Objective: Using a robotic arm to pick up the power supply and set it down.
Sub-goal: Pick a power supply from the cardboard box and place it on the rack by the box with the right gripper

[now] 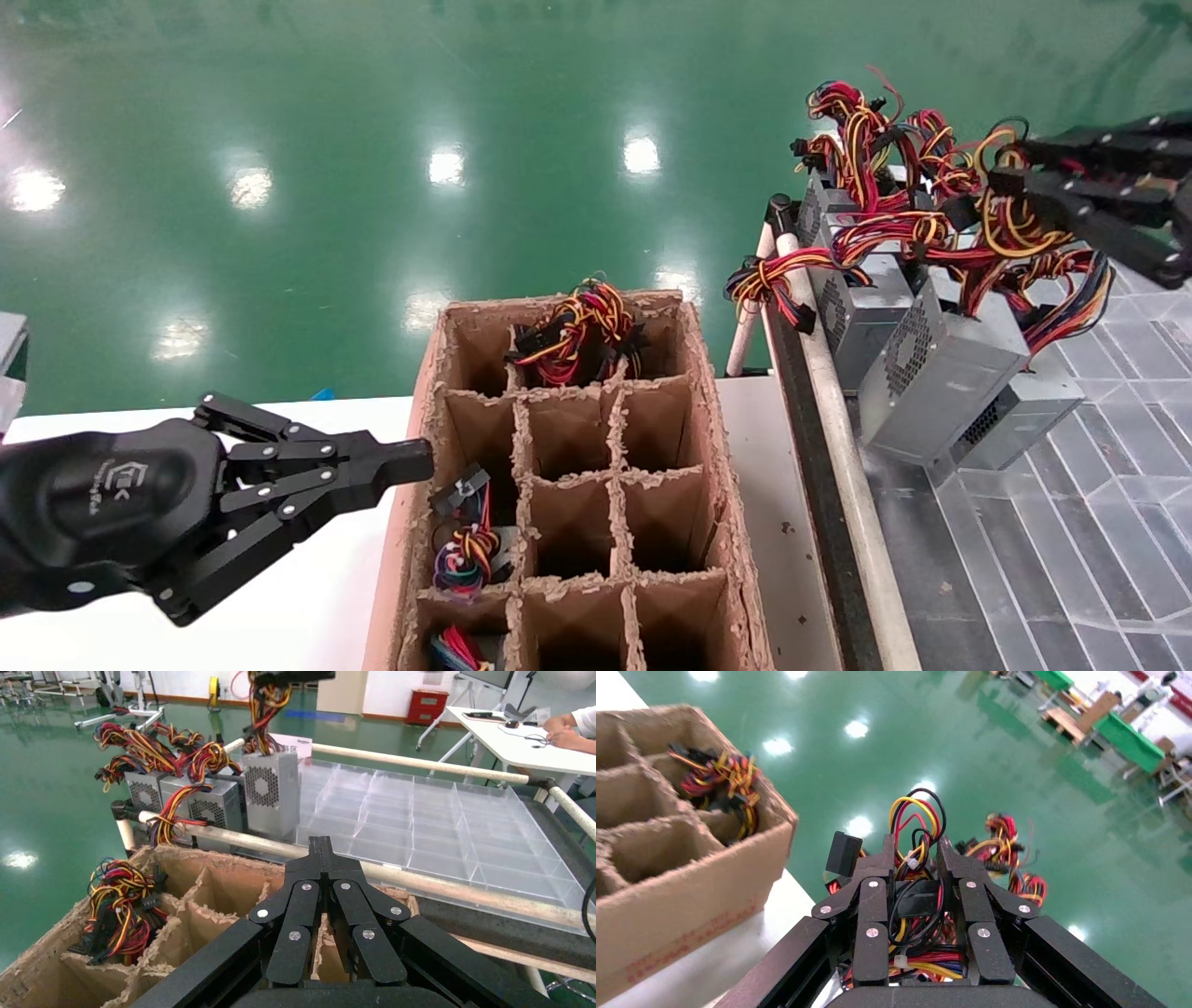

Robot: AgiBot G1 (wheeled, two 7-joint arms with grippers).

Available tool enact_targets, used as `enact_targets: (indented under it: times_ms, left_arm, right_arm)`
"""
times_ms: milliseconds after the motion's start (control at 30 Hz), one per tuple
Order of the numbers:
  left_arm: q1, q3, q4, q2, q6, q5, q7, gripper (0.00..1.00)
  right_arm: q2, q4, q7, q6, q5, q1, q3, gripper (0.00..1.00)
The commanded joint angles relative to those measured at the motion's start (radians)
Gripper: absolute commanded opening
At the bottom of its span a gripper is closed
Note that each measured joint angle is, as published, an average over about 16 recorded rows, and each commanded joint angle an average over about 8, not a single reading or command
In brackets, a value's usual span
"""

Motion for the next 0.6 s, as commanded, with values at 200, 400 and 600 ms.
enact_targets:
  times_ms: [200,400,600]
  left_arm:
    - [0.000,0.000,0.000,0.000,0.000,0.000,0.000,0.00]
    - [0.000,0.000,0.000,0.000,0.000,0.000,0.000,0.00]
    - [0.000,0.000,0.000,0.000,0.000,0.000,0.000,0.00]
  right_arm:
    - [-0.025,-0.002,-0.022,0.080,-0.025,-0.074,-0.001,0.00]
    - [-0.060,-0.005,-0.028,0.117,-0.042,-0.096,-0.013,0.00]
    - [-0.087,-0.007,-0.026,0.111,-0.060,-0.117,-0.041,0.00]
